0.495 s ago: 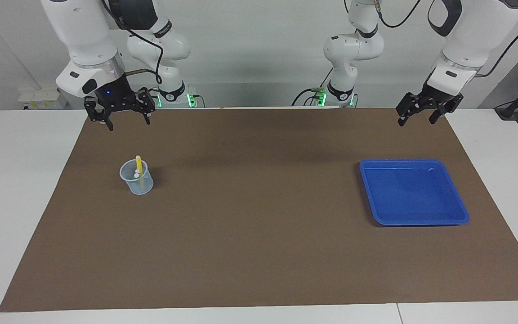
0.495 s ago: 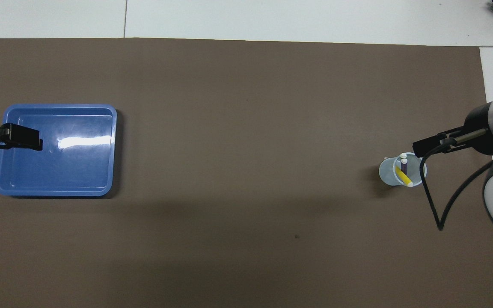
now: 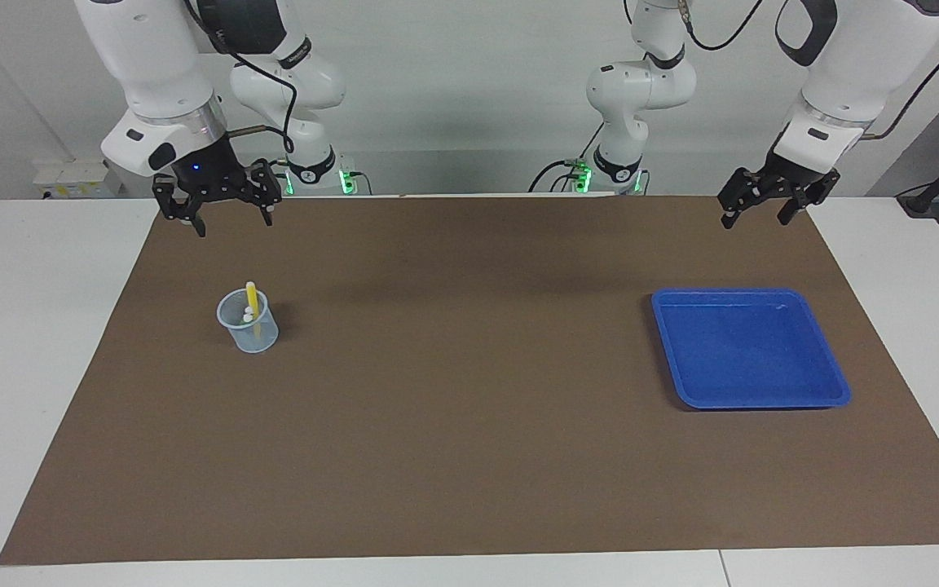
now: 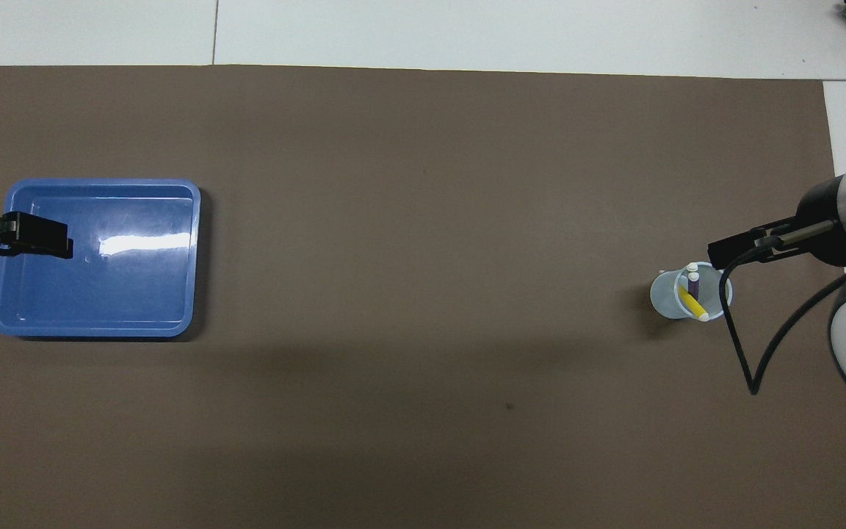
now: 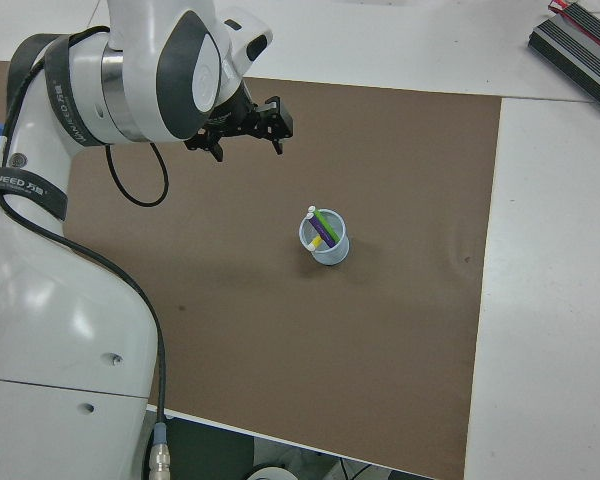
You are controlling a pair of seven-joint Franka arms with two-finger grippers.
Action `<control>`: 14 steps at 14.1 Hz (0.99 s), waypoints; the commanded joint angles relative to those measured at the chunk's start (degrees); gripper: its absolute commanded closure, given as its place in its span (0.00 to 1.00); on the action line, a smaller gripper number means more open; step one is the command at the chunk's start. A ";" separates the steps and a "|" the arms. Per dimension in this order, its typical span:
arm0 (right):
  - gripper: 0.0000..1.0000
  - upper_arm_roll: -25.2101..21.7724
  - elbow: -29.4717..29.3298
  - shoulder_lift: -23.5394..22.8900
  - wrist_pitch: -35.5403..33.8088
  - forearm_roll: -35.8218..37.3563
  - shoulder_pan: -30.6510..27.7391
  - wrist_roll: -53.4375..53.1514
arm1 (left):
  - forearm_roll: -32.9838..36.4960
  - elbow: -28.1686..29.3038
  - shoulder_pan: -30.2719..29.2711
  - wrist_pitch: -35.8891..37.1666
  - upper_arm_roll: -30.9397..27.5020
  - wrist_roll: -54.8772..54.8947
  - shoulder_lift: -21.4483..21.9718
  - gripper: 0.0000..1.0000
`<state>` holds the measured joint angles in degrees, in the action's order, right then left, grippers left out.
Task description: Right arm passes pens to left for tray arrangement
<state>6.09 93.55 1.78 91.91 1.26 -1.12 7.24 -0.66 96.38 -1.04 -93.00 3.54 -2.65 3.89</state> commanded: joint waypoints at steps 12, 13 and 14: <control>0.00 0.15 21.13 5.52 17.32 -0.64 -4.05 4.44 | 1.01 -0.58 0.60 -0.25 -1.00 -0.69 -0.46 0.00; 0.00 0.15 22.28 5.08 18.21 -0.64 -4.93 5.23 | 1.01 -0.49 0.68 -0.25 -1.00 -0.87 -0.46 0.00; 0.00 0.15 23.34 4.55 19.00 -0.64 -5.46 5.50 | 1.01 -0.49 0.95 -0.25 -1.00 -1.13 -0.38 0.00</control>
<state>5.90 112.34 4.64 108.17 1.27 -4.54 10.48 -0.66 96.38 -1.04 -93.00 3.12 -2.67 3.89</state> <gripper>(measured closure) 0.000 0.000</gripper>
